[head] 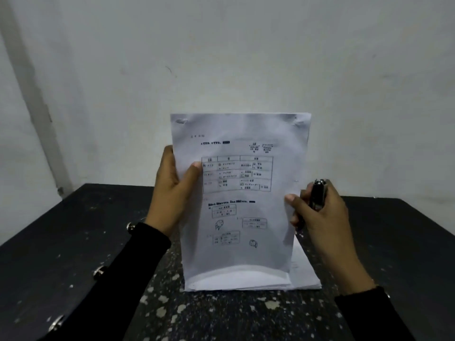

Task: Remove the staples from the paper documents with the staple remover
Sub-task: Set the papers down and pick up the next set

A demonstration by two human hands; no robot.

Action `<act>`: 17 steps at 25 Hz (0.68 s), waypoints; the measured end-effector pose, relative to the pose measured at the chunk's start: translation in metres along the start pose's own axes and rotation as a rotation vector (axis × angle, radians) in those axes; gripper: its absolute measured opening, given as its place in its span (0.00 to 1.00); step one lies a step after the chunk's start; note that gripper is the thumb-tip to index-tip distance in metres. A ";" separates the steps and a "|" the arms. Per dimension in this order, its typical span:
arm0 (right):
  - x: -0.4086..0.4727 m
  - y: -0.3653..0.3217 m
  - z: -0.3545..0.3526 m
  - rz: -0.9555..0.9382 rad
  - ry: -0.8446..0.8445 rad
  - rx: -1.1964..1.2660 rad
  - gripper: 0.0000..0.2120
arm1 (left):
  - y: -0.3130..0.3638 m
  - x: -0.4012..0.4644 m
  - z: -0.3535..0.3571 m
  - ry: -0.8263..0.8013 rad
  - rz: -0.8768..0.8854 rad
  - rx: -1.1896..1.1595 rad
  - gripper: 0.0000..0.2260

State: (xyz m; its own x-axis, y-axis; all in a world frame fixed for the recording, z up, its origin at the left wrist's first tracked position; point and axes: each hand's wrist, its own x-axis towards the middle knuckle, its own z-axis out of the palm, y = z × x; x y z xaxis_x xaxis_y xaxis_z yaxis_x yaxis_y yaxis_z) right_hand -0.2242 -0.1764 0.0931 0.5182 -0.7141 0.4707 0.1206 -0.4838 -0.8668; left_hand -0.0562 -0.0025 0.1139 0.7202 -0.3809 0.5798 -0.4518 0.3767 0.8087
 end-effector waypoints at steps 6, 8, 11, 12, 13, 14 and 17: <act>-0.031 0.035 0.001 0.075 -0.066 -0.167 0.11 | -0.047 -0.055 -0.011 0.013 -0.219 0.050 0.08; -0.032 0.038 -0.002 0.090 -0.063 -0.176 0.10 | -0.055 -0.060 -0.012 -0.017 -0.251 0.082 0.05; -0.029 0.041 -0.001 0.099 -0.059 -0.166 0.08 | -0.061 -0.059 -0.011 -0.020 -0.270 0.099 0.04; -0.026 0.042 0.000 0.103 -0.062 -0.149 0.08 | -0.063 -0.057 -0.011 -0.014 -0.274 0.104 0.04; -0.023 0.043 0.001 0.111 -0.063 -0.132 0.08 | -0.064 -0.055 -0.010 -0.006 -0.275 0.112 0.04; -0.018 0.043 0.002 0.122 -0.060 -0.116 0.08 | -0.065 -0.052 -0.009 0.001 -0.277 0.114 0.04; 0.003 0.043 -0.002 0.195 -0.046 -0.029 0.07 | -0.065 -0.036 0.000 0.007 -0.306 0.113 0.03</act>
State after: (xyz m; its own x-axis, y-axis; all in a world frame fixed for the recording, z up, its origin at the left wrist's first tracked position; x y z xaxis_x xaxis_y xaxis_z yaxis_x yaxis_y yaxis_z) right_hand -0.2193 -0.2003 0.0581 0.5679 -0.7718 0.2861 -0.0099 -0.3539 -0.9352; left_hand -0.0524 -0.0130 0.0404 0.8348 -0.4563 0.3080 -0.2693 0.1497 0.9514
